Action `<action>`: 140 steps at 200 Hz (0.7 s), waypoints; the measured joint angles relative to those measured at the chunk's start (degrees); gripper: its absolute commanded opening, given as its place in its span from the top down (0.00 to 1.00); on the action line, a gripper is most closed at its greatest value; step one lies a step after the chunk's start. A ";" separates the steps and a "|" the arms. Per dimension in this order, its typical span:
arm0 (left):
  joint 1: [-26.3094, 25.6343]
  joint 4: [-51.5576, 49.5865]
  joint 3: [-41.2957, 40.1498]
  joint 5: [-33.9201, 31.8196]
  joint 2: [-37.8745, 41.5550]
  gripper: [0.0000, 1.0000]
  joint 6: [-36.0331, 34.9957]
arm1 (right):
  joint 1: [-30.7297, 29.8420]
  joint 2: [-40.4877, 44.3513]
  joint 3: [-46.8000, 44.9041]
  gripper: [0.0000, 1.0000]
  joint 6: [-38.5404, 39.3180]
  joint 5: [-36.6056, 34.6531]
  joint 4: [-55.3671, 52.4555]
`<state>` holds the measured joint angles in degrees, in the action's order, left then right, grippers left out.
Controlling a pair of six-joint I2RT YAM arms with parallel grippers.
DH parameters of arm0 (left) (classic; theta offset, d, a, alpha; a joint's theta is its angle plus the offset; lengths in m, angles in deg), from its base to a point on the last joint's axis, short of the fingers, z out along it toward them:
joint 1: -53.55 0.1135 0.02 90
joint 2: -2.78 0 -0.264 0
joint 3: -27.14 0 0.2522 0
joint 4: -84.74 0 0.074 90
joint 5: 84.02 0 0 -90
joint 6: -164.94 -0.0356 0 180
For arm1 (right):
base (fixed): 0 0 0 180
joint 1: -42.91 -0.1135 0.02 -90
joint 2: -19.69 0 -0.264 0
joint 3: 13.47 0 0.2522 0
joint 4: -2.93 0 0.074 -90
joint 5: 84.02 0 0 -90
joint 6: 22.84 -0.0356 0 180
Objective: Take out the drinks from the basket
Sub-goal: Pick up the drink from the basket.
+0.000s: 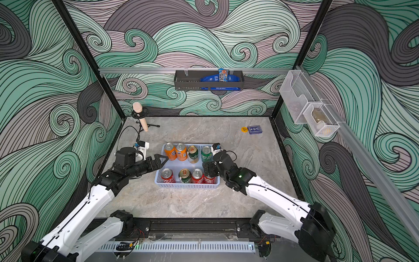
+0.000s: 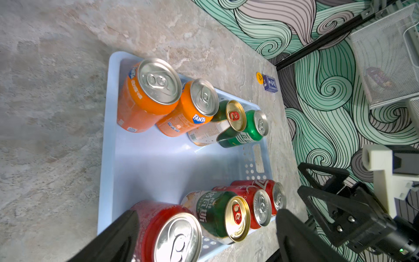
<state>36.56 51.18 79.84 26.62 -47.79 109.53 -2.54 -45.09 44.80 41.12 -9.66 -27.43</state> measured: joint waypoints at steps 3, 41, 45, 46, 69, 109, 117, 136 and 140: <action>-0.26 -0.07 0.00 -0.07 -0.04 0.03 -0.04 | -0.33 -0.17 0.11 0.08 -0.02 -0.15 -0.02; -3.63 -0.48 0.00 -1.11 -0.83 0.03 -0.35 | -3.48 -2.08 1.79 0.07 -0.04 -0.83 -0.52; -3.93 -0.55 0.00 -1.22 -0.92 0.03 -0.37 | -3.89 -2.34 1.97 0.08 -0.07 -0.87 -0.61; -4.04 -0.55 0.00 -1.29 -0.96 0.03 -0.39 | -4.04 -2.43 2.03 0.08 -0.04 -0.94 -0.70; -5.55 -0.74 0.00 -2.45 -1.22 0.03 -0.48 | -6.16 -3.52 2.75 0.08 -0.09 -1.86 -1.86; -8.07 -0.11 0.04 -3.69 -1.86 0.03 -0.09 | -8.70 -4.31 2.91 0.08 -0.09 -2.49 -3.41; -8.55 -0.02 0.07 -3.82 -1.90 0.03 -0.07 | -8.90 -4.44 2.91 0.08 -0.07 -2.71 -3.58; -9.20 0.07 0.57 -4.44 -2.23 0.03 -0.04 | -8.96 -4.48 2.91 0.07 0.00 -3.50 -4.61; -9.27 0.09 0.61 -4.55 -2.23 0.03 -0.04 | -8.96 -4.48 2.91 0.07 0.04 -3.72 -4.83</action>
<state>27.29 51.27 80.45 22.07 -50.02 109.49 -11.51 -49.57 47.71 41.16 -13.38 -32.26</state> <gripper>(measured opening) 0.972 0.927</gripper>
